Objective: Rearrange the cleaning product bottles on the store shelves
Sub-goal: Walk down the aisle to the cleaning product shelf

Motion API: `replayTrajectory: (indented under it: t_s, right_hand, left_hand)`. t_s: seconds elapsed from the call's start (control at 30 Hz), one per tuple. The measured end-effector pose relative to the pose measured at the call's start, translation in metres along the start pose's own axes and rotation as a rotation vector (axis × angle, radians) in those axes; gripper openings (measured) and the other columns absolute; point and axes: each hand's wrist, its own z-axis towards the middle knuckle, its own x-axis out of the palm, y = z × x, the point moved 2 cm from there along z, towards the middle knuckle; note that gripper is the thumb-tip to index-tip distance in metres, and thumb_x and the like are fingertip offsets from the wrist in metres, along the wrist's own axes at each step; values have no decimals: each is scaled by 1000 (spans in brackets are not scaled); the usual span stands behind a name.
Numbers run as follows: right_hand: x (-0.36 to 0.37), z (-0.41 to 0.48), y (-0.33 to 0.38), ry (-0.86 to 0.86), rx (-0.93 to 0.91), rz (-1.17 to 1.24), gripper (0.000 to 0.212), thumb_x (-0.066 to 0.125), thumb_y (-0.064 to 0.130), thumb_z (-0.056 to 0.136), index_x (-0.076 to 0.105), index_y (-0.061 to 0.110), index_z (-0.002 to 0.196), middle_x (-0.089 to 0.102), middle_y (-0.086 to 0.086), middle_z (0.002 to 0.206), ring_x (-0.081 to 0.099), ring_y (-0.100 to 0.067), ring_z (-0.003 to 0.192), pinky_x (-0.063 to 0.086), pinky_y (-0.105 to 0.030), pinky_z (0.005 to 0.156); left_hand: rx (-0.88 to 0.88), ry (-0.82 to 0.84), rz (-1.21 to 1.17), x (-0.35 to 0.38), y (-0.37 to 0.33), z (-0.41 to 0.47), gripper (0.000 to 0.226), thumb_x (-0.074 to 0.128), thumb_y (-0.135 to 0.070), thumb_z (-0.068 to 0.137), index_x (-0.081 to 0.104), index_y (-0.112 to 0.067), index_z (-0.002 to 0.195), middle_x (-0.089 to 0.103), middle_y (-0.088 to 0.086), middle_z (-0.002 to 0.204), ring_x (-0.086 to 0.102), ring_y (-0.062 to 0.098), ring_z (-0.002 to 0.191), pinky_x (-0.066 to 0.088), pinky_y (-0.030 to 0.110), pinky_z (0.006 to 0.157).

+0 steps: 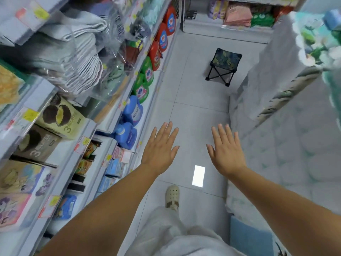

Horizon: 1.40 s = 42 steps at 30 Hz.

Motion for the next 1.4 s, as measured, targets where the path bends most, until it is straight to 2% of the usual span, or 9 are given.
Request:
replayTrajectory:
  t_s: [0.2,0.33,0.43,0.63,0.83,1.0,1.13,1.4]
  right_hand:
    - [-22,100,-22,-18,92,20,62,29,42,98,18,11,150,17,-13,158,9,-32,147,5,-49,118]
    - [-34,162,-47,-23,110,14,62,28,42,98,17,11,151,15,-12,159,7,-31,147,6,-49,119]
    - [-37,221,-73,-14,113,13,61,27,42,99,15,12,151,12,-13,159,5,-31,147,4,-49,119]
    - [-42,351,-131,36,87,-1,62,19,44,98,8,14,152,8,-11,160,1,-30,147,0,-47,119]
    - [-73,485,-176,50,51,-14,62,25,42,99,12,12,152,10,-13,159,4,-31,147,1,-49,118]
    - [-84,603,-189,40,11,-20,62,21,44,99,7,14,152,3,-10,160,-1,-29,147,3,-47,119]
    - [-84,699,-198,37,51,-23,63,19,45,99,5,16,152,1,-8,161,-4,-28,147,2,-47,119]
    - [-105,865,-212,13,123,12,60,27,42,99,20,13,151,15,-11,159,6,-31,147,1,-48,118]
  left_hand:
    - [59,1,-12,-16,22,116,58,23,-43,97,7,-21,148,4,4,158,-2,18,145,0,41,118]
    - [90,-17,-20,-22,26,198,59,24,-44,96,8,-22,148,4,3,158,-2,18,145,-4,39,117]
    - [94,-27,-18,-21,27,266,59,24,-44,96,8,-21,149,5,4,158,-1,19,145,-1,40,118]
    - [50,24,-2,-24,25,406,59,20,-44,97,1,-22,148,-2,4,158,-6,18,144,-1,42,117]
    - [-6,-5,-52,-43,35,531,59,26,-43,97,8,-21,148,3,3,158,-3,18,145,2,42,118]
    - [-37,-28,-27,-49,78,642,59,26,-44,96,6,-23,148,2,2,158,-4,17,145,1,41,118]
    - [-12,-9,-9,-46,116,738,60,24,-45,96,4,-23,148,0,2,158,-5,18,144,-2,39,118]
    - [94,-3,-24,-76,174,916,60,30,-43,96,8,-23,148,4,2,158,-3,17,145,-5,38,117]
